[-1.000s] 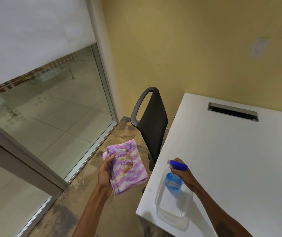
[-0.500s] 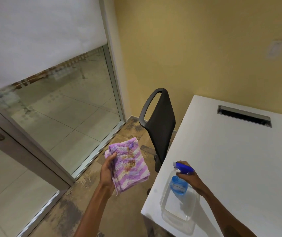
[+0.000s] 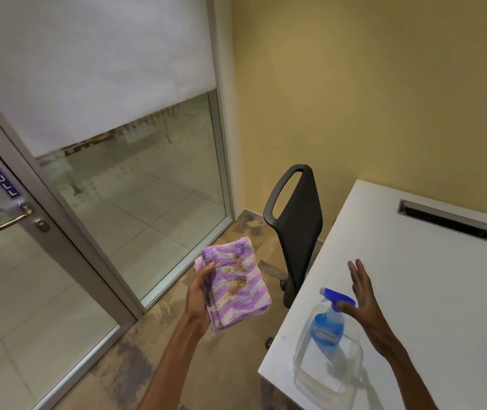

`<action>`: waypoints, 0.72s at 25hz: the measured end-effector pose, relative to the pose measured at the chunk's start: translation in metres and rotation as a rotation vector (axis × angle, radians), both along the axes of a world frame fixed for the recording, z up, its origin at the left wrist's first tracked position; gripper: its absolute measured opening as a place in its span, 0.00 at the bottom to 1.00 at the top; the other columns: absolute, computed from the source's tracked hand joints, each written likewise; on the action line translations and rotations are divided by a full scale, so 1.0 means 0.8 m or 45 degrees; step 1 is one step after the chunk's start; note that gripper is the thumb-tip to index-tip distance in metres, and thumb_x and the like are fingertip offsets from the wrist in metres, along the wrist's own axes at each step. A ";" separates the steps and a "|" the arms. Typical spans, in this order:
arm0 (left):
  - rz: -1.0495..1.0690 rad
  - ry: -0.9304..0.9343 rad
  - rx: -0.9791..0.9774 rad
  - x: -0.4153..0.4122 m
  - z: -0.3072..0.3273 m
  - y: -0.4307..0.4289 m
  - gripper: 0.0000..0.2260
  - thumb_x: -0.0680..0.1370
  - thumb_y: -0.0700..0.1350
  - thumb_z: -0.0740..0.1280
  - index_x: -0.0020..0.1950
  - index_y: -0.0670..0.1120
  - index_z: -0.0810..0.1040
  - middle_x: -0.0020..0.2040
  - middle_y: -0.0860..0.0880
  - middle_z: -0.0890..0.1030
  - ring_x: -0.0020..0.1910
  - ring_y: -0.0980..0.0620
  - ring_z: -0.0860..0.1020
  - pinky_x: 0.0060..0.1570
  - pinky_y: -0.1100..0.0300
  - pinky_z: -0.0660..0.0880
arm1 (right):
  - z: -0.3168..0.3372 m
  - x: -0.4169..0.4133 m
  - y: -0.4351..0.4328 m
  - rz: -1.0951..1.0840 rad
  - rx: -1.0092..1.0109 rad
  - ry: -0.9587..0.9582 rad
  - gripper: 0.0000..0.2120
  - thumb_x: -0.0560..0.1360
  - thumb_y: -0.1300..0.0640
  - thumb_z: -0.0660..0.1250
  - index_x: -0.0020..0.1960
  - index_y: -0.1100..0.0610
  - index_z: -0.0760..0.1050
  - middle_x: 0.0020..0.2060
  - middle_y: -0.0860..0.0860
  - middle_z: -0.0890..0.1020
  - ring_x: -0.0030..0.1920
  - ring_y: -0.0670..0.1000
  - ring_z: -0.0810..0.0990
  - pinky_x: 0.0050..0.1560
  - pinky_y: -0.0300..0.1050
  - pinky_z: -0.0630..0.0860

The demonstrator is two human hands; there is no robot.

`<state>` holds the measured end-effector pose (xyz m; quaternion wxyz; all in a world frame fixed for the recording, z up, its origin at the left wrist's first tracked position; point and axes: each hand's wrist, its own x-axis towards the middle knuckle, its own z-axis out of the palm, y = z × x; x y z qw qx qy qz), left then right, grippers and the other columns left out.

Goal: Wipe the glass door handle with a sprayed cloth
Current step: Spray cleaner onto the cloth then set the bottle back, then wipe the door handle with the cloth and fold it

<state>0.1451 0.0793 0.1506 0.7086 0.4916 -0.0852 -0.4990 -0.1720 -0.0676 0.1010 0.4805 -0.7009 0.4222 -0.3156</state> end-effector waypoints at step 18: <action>0.191 -0.006 -0.241 0.097 0.085 0.169 0.16 0.73 0.49 0.73 0.57 0.42 0.87 0.55 0.38 0.87 0.50 0.38 0.87 0.46 0.47 0.85 | 0.113 0.333 0.178 0.828 0.643 -0.631 0.30 0.65 0.32 0.75 0.60 0.49 0.82 0.55 0.53 0.87 0.55 0.55 0.86 0.50 0.46 0.83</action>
